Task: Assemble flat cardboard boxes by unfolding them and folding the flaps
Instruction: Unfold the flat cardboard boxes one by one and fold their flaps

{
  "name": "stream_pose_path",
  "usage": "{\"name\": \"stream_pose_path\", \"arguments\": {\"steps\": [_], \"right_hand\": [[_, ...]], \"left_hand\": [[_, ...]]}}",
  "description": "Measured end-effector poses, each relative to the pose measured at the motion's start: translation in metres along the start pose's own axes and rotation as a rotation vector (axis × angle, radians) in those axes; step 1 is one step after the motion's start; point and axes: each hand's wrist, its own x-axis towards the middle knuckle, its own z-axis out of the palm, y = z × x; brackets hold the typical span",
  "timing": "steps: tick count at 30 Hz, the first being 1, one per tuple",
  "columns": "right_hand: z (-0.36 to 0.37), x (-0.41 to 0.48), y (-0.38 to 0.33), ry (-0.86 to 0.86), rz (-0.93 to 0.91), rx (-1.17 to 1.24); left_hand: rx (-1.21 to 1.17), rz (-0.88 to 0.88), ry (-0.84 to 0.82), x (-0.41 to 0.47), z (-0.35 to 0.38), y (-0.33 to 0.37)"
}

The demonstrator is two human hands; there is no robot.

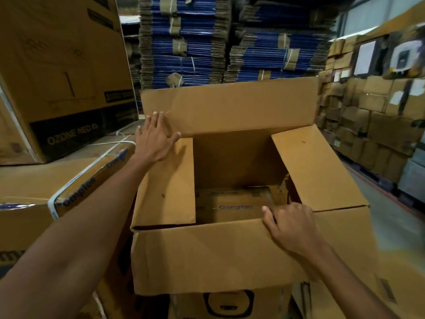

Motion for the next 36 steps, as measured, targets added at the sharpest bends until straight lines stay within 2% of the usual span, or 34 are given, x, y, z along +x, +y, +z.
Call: {"name": "stream_pose_path", "arguments": {"steps": [4, 10, 15, 19, 21, 24, 29, 32, 34, 36], "right_hand": [[0.005, -0.003, 0.001, 0.031, -0.001, -0.024], [0.008, 0.010, 0.000, 0.107, 0.017, -0.075], [0.016, 0.027, 0.003, 0.014, 0.075, -0.073], [0.018, 0.040, 0.005, 0.005, 0.066, -0.072], [0.016, 0.047, 0.006, -0.070, 0.079, -0.073], [0.015, 0.056, 0.007, -0.142, 0.096, -0.045], [0.019, 0.072, 0.012, -0.208, 0.091, -0.037], [0.021, 0.079, 0.013, -0.245, 0.099, -0.017], [0.023, 0.084, 0.013, -0.267, 0.110, -0.001], [0.022, 0.087, 0.010, -0.297, 0.122, 0.016]], "left_hand": [[0.103, -0.010, -0.185, 0.020, 0.019, -0.014], [0.138, 0.000, -0.267, 0.020, 0.038, -0.011], [0.189, -0.017, -0.424, -0.014, 0.054, 0.030], [0.228, -0.048, -0.523, -0.056, 0.061, 0.044], [0.073, -0.091, -0.436, -0.062, 0.048, 0.044], [-0.392, -0.188, -0.230, -0.058, 0.003, 0.047], [-0.882, -0.431, -0.271, -0.066, -0.061, 0.014], [-0.999, -0.552, -0.134, -0.086, -0.070, -0.012], [-0.988, -0.593, -0.014, -0.100, -0.060, -0.028], [-0.951, -0.616, 0.028, -0.114, -0.040, -0.037]]}}
